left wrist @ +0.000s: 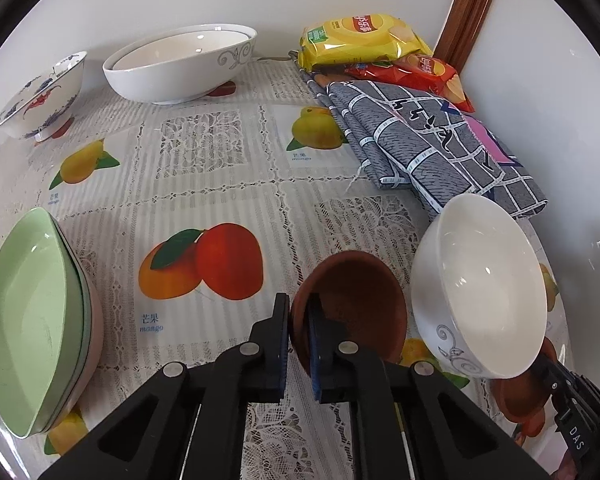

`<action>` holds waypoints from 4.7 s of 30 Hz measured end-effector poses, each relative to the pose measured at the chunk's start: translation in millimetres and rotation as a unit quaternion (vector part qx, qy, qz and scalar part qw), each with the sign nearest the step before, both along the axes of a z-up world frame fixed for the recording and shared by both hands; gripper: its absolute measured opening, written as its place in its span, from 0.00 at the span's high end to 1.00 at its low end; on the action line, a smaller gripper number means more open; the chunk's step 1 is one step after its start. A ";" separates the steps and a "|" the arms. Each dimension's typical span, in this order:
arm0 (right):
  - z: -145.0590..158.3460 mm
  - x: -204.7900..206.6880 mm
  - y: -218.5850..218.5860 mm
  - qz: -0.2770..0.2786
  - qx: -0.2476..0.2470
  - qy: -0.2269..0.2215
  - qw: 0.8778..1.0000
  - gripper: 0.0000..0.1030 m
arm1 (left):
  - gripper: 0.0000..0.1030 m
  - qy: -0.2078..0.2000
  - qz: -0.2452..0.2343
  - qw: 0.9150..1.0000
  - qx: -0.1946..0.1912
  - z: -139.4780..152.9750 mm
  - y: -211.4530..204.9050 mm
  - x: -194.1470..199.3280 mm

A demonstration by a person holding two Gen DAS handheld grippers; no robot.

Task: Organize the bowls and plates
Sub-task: 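Lift the terracotta dish and lower it into the white bowl, then open both tools to release the terracotta dish in the white bowl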

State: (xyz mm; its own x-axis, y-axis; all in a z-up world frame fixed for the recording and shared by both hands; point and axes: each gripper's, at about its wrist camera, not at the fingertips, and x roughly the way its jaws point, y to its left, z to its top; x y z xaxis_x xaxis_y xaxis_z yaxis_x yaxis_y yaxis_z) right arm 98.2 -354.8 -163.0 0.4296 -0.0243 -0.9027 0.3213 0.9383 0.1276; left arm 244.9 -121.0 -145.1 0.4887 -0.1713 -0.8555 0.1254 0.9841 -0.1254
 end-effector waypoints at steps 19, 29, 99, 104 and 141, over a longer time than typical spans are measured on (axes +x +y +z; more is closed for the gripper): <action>57.2 -13.7 6.1 -0.017 -0.017 -0.047 0.999 0.92 | 0.92 -0.052 0.000 0.999 -0.007 57.2 19.1 -36.4; 99.7 -4.2 19.6 -0.007 -0.034 -0.086 0.996 0.92 | 0.92 -0.086 0.003 0.996 -0.014 95.5 30.8 -49.6; -7.6 104.5 61.2 0.050 -0.076 0.042 0.995 0.91 | 0.92 -0.037 0.037 0.998 -0.026 49.4 67.5 19.2; -11.3 106.2 68.4 0.059 -0.108 0.051 0.991 0.89 | 0.92 -0.037 0.035 0.998 -0.026 50.1 67.5 18.1; 65.3 53.6 45.0 0.031 -0.097 -0.033 0.994 0.69 | 0.92 -0.073 -0.004 0.997 -0.021 91.2 18.5 -30.5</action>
State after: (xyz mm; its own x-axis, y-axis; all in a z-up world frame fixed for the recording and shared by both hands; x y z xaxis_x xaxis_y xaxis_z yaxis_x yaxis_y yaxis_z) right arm 151.9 -309.9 -97.7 0.4946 -0.1669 -0.8530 0.2584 0.9652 -0.0390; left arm 214.5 -102.5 -53.9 0.6054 -0.2102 -0.7677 0.1537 0.9772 -0.1464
